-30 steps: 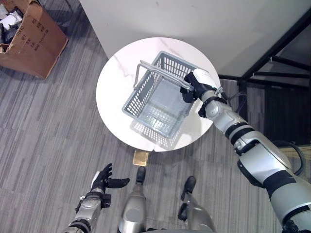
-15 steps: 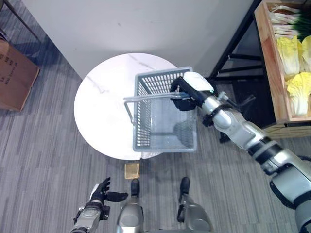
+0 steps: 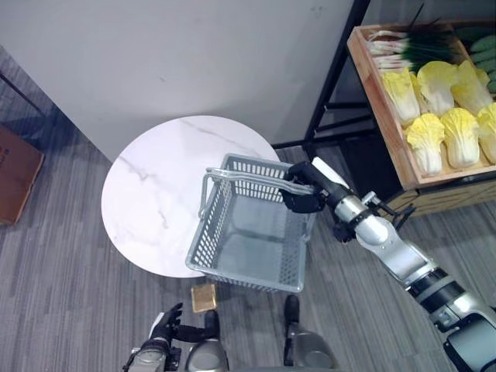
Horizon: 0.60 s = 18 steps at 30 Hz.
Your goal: Get the vegetables into the basket
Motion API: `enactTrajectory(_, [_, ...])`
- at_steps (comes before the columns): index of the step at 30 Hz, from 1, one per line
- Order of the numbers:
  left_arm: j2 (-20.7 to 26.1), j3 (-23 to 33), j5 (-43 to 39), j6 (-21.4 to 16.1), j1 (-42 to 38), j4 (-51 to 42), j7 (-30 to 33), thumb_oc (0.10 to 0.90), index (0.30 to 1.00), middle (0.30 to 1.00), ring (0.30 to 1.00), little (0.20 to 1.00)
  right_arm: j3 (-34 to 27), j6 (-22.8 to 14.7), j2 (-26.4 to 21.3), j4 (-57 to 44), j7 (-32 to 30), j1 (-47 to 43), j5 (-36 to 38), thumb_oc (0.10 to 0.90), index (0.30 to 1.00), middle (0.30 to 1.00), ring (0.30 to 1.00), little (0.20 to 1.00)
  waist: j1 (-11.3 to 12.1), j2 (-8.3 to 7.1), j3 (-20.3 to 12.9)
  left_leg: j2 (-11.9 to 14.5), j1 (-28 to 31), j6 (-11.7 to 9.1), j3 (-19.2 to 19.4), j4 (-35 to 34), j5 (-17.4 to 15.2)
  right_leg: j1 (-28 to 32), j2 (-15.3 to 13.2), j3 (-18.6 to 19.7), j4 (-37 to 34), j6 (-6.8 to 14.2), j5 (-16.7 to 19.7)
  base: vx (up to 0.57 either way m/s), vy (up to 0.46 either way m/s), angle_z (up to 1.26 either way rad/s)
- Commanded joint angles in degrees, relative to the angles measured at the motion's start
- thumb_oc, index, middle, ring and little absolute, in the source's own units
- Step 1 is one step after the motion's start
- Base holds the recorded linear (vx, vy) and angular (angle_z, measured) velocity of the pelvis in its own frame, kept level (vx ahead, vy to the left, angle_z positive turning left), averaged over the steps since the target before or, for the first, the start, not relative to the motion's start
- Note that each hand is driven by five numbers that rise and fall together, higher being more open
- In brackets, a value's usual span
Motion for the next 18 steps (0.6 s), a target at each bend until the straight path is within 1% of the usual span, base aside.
enactTrajectory(1, [2.3, -1.3, 2.9, -0.5, -0.6, 4.8, 0.6, 0.9, 1.0, 1.0, 1.0, 1.0, -9.9, -10.8, 2.2, -9.9, -2.6, -7.3, 6.2, 0.4, 0.3, 0.3, 0.3, 0.3, 0.5, -0.9, -4.6, -1.3, 1.0, -0.2, 1.3, 0.3, -3.4, 3.8, -4.1, 0.8, 0.3, 4.9, -4.6, 0.0, -0.015, -0.09])
enactTrajectory(3, [2.2, -1.2, 3.2, -0.5, -0.5, 5.0, 0.7, 0.9, 1.0, 1.0, 1.0, 1.0, -10.5, -10.9, 2.0, -10.6, -2.7, -6.4, 5.8, 0.4, 0.3, 0.3, 0.3, 0.3, 0.4, -0.79, -4.7, -1.2, 1.0, -0.3, 1.4, 0.3, -3.5, 3.8, -4.1, 0.9, 0.2, 4.8, -4.6, 0.0, -0.016, -0.07])
enactTrajectory(4, [2.2, -1.0, 3.8, -0.6, -0.3, 4.7, 0.7, 0.9, 1.0, 1.0, 1.0, 1.0, -11.4, -11.1, 1.1, -11.9, -2.9, -5.5, 4.1, 0.4, 0.3, 0.3, 0.3, 0.3, 0.2, -0.63, -4.8, -1.1, 1.1, -0.3, 1.4, 0.3, -3.4, 3.8, -3.9, 0.9, 0.2, 4.9, -4.6, 0.01, -0.025, -0.07])
enactTrajectory(8, [1.9, -0.9, 4.7, -0.5, -0.3, 4.9, 0.8, 0.9, 1.0, 1.0, 1.0, 1.0, -12.6, -11.4, 0.2, -13.2, -3.6, -3.9, 1.7, 0.4, 0.3, 0.3, 0.3, 0.3, -0.1, -0.43, -4.7, -0.9, 1.6, -0.3, 1.7, 0.3, -3.5, 4.0, -3.7, 1.2, 0.3, 4.8, -4.8, 0.0, -0.007, -0.01])
enactTrajectory(10, [1.8, -0.9, 5.3, -0.6, -0.3, 4.7, 0.6, 0.9, 1.0, 1.0, 1.0, 1.0, -13.5, -11.7, -0.9, -14.2, -4.2, -2.8, -1.3, 0.4, 0.3, 0.3, 0.3, 0.3, -0.2, -0.49, -4.6, -0.7, 2.5, -0.2, 2.0, 0.4, -3.8, 4.4, -3.5, 1.6, 0.3, 4.7, -5.1, 0.04, -0.012, -0.07])
enactTrajectory(12, [1.9, -1.0, 6.0, -0.8, -0.4, 3.9, 0.5, 0.9, 1.0, 1.0, 1.0, 1.0, -14.2, -12.1, -2.7, -15.4, -4.9, -2.2, -4.3, 0.4, 0.3, 0.3, 0.3, 0.3, -0.4, -0.85, -4.2, -0.7, 2.3, -0.1, 2.4, 2.4, -4.5, 4.6, -3.6, 1.9, 0.4, 4.7, -5.1, 0.01, -0.005, -0.12])
enactTrajectory(14, [2.1, -1.1, 6.3, -0.9, -0.6, 3.8, 0.7, 0.9, 1.0, 1.0, 1.0, 1.0, -14.4, -12.3, -3.2, -15.6, -5.3, -2.3, -5.2, 0.4, 0.3, 0.3, 0.3, 0.3, -0.5, -1.37, -3.7, -0.8, 1.2, -0.1, 2.4, 5.3, -5.8, 4.5, -3.9, 2.3, 0.6, 4.7, -5.1, -0.02, 0.015, -0.09])
enactTrajectory(15, [2.1, -1.1, 6.3, -0.9, -0.7, 3.8, 0.7, 0.9, 1.0, 1.0, 1.0, 1.0, -14.4, -12.3, -3.2, -15.6, -5.3, -2.3, -5.2, 0.4, 0.3, 0.3, 0.3, 0.3, -0.5, -1.37, -3.7, -0.7, 1.1, -0.1, 2.4, 5.6, -5.9, 4.4, -3.9, 2.3, 0.6, 4.7, -5.1, -0.03, 0.016, -0.09])
enactTrajectory(16, [2.3, -1.0, 6.4, -1.0, -0.9, 3.6, 0.7, 0.9, 1.0, 1.0, 1.0, 1.0, -14.5, -12.3, -3.7, -15.7, -5.3, -2.2, -5.3, 0.4, 0.3, 0.3, 0.3, 0.3, -0.5, -1.68, -3.3, -0.7, 0.3, 0.0, 2.3, 7.0, -6.4, 4.4, -4.0, 2.6, 0.8, 4.7, -5.0, -0.04, 0.039, -0.08])
enactTrajectory(17, [2.6, -1.0, 6.9, -0.9, -1.6, 3.8, 0.9, 0.9, 1.0, 1.0, 1.0, 1.0, -15.0, -12.4, -4.3, -15.8, -5.6, -1.8, -5.8, 0.4, 0.3, 0.3, 0.3, 0.3, -0.8, -2.29, -2.8, -0.9, -0.9, 0.1, 2.3, 9.2, -7.5, 3.9, -4.4, 2.9, 1.4, 4.9, -5.0, -0.04, 0.039, -0.05])
enactTrajectory(18, [2.6, -1.1, 6.9, -0.9, -1.6, 3.8, 0.9, 0.9, 1.0, 1.0, 1.0, 1.0, -15.0, -12.4, -4.3, -15.8, -5.6, -1.8, -5.8, 0.4, 0.3, 0.3, 0.3, 0.3, -0.7, -2.3, -2.8, -0.8, -1.0, 0.2, 2.3, 9.4, -7.6, 3.8, -4.4, 3.0, 1.4, 4.9, -5.0, -0.03, 0.07, -0.03])
